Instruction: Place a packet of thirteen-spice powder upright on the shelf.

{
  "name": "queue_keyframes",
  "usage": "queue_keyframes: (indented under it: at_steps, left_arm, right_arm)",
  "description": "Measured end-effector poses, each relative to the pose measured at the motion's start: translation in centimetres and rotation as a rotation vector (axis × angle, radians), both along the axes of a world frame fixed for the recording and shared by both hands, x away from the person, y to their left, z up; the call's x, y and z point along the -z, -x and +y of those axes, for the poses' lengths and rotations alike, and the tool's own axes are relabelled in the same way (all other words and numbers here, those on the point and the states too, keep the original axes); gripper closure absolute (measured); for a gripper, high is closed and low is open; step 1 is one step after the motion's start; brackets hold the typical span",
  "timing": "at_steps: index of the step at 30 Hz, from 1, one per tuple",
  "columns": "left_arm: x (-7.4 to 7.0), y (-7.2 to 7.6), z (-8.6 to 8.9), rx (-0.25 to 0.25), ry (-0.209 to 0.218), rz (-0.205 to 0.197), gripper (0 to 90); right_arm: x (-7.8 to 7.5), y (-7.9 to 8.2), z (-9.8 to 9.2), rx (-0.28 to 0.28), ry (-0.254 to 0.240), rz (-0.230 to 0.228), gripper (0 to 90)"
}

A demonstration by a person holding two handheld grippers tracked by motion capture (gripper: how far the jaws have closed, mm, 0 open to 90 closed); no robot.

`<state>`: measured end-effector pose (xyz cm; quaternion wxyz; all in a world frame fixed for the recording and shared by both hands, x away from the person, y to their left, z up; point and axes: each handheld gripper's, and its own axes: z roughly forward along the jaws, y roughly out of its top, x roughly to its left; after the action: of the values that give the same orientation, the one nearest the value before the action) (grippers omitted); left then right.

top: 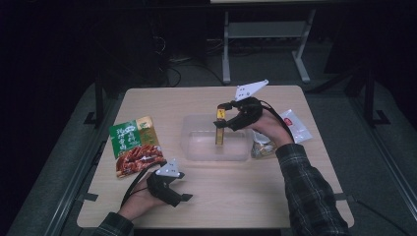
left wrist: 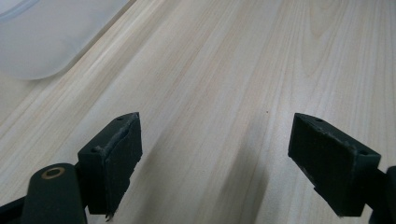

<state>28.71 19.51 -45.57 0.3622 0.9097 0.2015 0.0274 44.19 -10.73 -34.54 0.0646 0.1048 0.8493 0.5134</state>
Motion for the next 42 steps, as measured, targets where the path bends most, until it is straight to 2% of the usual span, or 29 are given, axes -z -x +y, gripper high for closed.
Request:
queue_keyframes:
  at_steps: [8,16,26,31,32,38,42]
  left_arm:
    - [0.0,0.0,0.0,0.001,0.001,0.000,17.0]
    - [0.0,0.0,0.0,0.002,0.000,0.000,17.0]
    - [0.0,0.0,0.0,0.005,-0.004,-0.002,17.0]
    - [0.0,0.1,-0.1,0.000,0.003,0.009,17.1]
    - [0.1,0.1,-0.1,0.000,0.003,0.009,17.0]
    - [0.1,0.1,-0.1,-0.001,0.002,0.010,17.0]
    - [0.1,0.1,-0.1,0.003,-0.001,0.007,17.0]
  right_arm:
    - [0.7,-0.3,0.3,-0.004,0.030,0.010,30.0]
    - [1.8,-0.6,0.9,-0.009,0.078,0.022,29.8]
    - [3.4,-0.8,1.1,-0.007,0.110,0.031,29.8]
    - [4.4,-0.9,0.9,-0.002,0.124,0.058,29.7]
    - [4.5,-0.9,0.9,-0.002,0.130,0.070,29.7]
    - [4.5,-0.8,1.0,-0.011,0.139,0.046,29.6]
    - [4.4,-0.8,0.9,-0.002,0.136,0.071,27.9]
